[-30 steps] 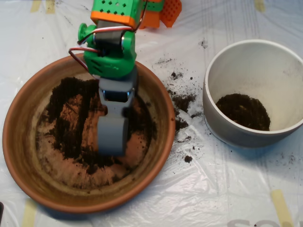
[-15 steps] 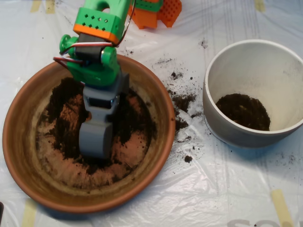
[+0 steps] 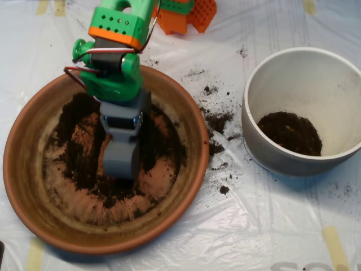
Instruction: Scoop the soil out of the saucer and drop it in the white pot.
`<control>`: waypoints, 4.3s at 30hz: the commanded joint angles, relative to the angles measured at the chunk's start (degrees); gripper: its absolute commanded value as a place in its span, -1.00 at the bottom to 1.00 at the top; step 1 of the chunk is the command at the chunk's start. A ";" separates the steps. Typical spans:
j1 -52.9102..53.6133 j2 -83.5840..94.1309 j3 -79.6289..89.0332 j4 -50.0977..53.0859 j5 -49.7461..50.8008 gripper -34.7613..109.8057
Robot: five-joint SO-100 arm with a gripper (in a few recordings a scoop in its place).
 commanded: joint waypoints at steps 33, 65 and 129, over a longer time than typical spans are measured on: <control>-4.75 35.51 18.63 -4.31 -2.81 -0.53; -45.09 18.46 -39.20 23.03 2.46 -0.53; -6.24 29.62 8.96 -2.90 5.01 0.08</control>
